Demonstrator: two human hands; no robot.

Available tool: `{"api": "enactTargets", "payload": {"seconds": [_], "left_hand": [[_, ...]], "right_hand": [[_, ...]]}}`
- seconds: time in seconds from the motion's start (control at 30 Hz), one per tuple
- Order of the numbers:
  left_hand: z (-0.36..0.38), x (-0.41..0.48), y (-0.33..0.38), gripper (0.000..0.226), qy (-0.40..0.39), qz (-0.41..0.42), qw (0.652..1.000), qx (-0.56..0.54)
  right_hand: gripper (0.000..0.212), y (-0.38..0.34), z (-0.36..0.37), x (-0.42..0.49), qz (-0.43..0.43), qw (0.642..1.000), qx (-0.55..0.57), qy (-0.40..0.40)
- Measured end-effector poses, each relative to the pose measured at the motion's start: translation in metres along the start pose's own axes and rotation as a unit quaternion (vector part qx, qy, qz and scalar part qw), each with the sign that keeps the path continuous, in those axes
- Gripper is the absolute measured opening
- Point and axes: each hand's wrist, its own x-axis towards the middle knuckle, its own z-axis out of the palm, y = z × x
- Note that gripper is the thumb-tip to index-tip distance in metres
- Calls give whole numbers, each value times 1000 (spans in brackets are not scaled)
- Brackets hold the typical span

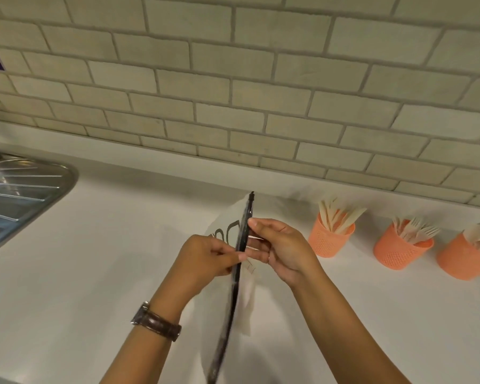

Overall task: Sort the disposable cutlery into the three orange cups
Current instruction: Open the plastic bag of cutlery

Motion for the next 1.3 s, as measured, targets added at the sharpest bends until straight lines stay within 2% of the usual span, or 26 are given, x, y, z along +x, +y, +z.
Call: {"api": "enactTargets", "payload": {"seconds": [0.07,0.17,0.23,0.27,0.33,0.37,0.4,0.47,0.53,0.6,0.63,0.7,0.73,0.77,0.8,0.83,0.87,0.93,0.97,1.0,1.03,1.07,1.1,1.13,1.2,1.3], "left_hand": [[-4,-1,0,6,-1,-10,999,-44],[-12,7,-3,19,42,-12,993,-105],[-27,19,-9,25,37,-80,964,-251],[-36,24,-12,23,-19,-129,915,-382],[-46,30,-21,11,-167,-224,732,-621],[-48,31,-25,19,-203,-233,681,-663],[-50,34,-29,26,-212,-235,666,-675],[-53,35,-28,41,-208,-227,697,-648],[-52,32,-22,44,-176,-167,817,-524],[-49,29,-24,39,-100,-116,928,-340],[-48,25,-27,35,-48,-95,968,-227],[-49,19,-34,17,53,-25,997,48],[-49,17,-38,6,76,-6,981,178],[-48,13,-42,10,87,-2,954,288],[-46,12,-47,18,85,-5,931,354],[-44,10,-51,24,79,-14,929,362],[-42,10,-56,29,71,-23,942,327],[-39,10,-62,28,47,-88,990,103],[-38,10,-61,20,18,-135,988,-79],[-40,13,-62,19,-32,-187,940,-283],[-43,17,-62,41,-81,-217,848,-477],[-46,25,-65,61,-95,-225,758,-605],[-49,32,-63,66,-92,-223,694,-679],[-52,39,-59,60,-90,-211,657,-718],[-56,46,-39,45,-91,-188,623,-754],[-56,54,-7,38,-154,-175,630,-740]], "right_hand": [[7,1,-4,4,20,999,48,-12],[11,1,-10,8,38,992,117,-16],[16,0,-16,8,78,984,161,-23],[18,0,-18,6,103,981,158,-33],[16,1,-22,2,137,985,99,-40],[16,2,-22,1,134,990,40,-32],[18,3,-23,0,111,992,-49,-20],[23,3,-26,-3,21,959,-282,14],[32,9,-36,-3,-98,870,-481,53],[19,17,-48,-1,-213,768,-596,99],[10,21,-56,0,-248,737,-618,117],[6,25,-69,1,-277,708,-634,140],[8,27,-73,1,-278,693,-648,148],[11,29,-75,1,-270,685,-658,157],[16,31,-75,1,-249,691,-658,165],[20,34,-74,0,-215,721,-637,168],[23,34,-72,-1,-164,784,-576,166],[21,31,-63,-2,-32,947,-284,144],[19,30,-57,-4,48,988,-93,114],[19,29,-53,-6,113,987,72,88],[20,28,-51,-7,154,968,184,72],[20,28,-50,-7,176,950,251,66],[20,25,-48,-5,181,938,289,59],[21,21,-45,-4,175,934,308,51],[24,9,-38,-1,157,942,294,39],[32,-8,-32,-5,121,960,250,-21]]}}
